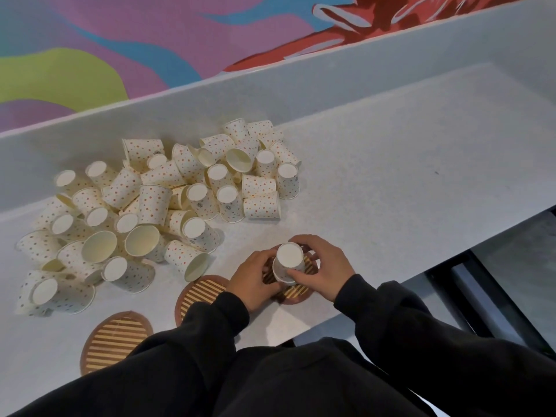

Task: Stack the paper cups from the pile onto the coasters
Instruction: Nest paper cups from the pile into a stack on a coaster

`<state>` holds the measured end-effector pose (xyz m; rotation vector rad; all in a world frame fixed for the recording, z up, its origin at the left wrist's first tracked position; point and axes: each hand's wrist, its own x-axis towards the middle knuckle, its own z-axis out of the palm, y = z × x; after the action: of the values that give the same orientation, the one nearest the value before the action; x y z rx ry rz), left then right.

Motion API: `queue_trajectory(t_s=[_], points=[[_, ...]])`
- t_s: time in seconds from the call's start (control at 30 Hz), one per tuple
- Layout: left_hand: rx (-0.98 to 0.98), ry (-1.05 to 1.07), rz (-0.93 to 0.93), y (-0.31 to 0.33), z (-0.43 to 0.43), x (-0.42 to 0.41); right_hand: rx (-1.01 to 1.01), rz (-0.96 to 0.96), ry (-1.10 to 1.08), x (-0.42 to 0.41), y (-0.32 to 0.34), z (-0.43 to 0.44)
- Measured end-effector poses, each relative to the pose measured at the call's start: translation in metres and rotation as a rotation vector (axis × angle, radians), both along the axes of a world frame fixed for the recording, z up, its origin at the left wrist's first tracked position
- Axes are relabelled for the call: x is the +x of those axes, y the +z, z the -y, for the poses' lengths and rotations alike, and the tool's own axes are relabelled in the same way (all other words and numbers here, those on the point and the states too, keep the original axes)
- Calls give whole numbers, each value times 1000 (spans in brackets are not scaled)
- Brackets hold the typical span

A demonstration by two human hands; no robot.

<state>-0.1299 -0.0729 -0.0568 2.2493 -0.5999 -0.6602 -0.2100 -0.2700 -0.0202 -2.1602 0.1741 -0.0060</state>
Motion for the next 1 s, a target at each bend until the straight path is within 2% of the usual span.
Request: queue_trajectory(t_s=[0.23, 0.37, 0.43, 0.53, 0.6, 0.67, 0.8, 0.9, 1.0], points=[[21, -44, 26, 7, -9, 9, 51, -63, 36, 6, 13, 12], [16, 64, 128, 32, -20, 37, 121, 11, -69, 32, 35, 24], [10, 119, 234, 48, -22, 57, 18, 48, -74, 59, 45, 26], [54, 154, 405, 66, -19, 88, -172, 45, 56, 107, 51, 21], [187, 124, 478, 71, -12, 106, -301, -29, 185, 137, 46, 13], [328, 112, 467, 70, -5, 117, -419, -96, 272, 160, 37, 3], [559, 55, 494, 59, 1, 119, -583, -123, 338, 180, 20, -8], [596, 41, 606, 55, -2, 115, -673, -98, 355, 178, 10, -7], [535, 15, 616, 54, -4, 111, -713, -123, 376, 169, 3, -3]])
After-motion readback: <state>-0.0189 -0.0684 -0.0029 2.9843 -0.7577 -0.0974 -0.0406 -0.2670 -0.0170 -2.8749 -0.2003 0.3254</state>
